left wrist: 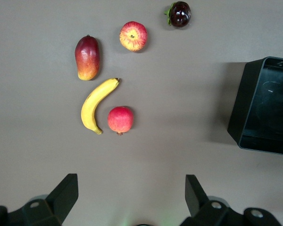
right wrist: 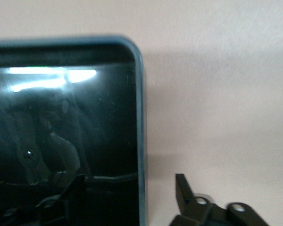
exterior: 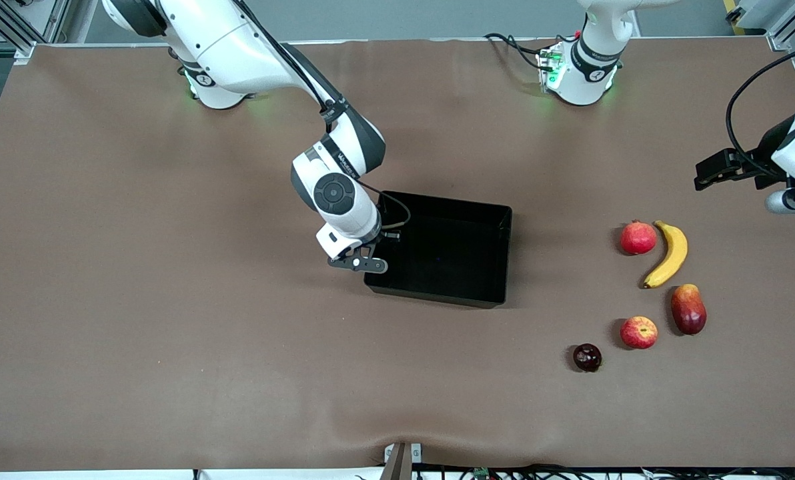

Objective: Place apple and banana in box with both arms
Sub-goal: 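Release the tray and retract the right gripper while the left gripper approaches fruit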

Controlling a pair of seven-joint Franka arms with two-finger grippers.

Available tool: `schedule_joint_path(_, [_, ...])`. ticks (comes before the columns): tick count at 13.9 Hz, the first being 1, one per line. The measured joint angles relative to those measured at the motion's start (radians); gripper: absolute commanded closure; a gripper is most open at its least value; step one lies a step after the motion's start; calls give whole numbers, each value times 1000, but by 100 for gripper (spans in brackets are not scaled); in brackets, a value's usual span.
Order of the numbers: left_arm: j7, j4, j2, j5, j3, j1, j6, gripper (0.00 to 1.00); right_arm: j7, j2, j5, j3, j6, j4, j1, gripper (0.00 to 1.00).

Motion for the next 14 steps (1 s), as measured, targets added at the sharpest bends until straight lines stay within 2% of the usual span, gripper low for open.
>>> schedule_joint_path(4, [0, 0, 0, 0, -1, -2, 6, 0, -31, -84, -1, -10, -72, 21, -73, 0])
schedule_joint_path(10, [0, -1, 4, 0, -6, -3, 9, 0, -366, -259, -1, -15, -305, 13, -363, 0])
schedule_joint_path(14, [0, -22, 54, 0, -7, -2, 58, 0, -528, -358, -1, -15, -458, 11, -507, 0])
